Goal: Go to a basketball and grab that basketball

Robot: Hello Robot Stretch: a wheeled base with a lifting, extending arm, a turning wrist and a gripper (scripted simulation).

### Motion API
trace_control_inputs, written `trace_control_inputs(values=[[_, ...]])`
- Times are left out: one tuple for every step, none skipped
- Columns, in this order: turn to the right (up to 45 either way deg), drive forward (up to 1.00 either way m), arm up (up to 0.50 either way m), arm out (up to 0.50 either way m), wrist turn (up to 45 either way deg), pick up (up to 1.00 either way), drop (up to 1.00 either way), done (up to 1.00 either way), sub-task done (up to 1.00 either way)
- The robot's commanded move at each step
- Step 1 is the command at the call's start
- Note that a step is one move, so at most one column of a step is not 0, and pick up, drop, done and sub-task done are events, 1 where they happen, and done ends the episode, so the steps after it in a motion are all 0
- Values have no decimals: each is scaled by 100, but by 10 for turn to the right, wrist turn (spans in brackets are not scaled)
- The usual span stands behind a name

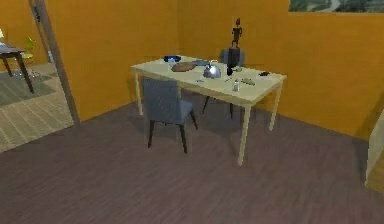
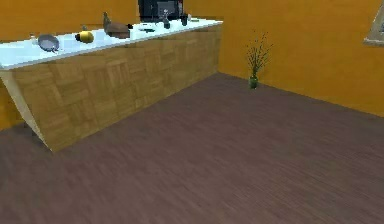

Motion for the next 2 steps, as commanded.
trace_control_inputs(values=[[-270,0,0,0,0,0,0,0,0],[0,20,0,0,0,0,0,0,0]])
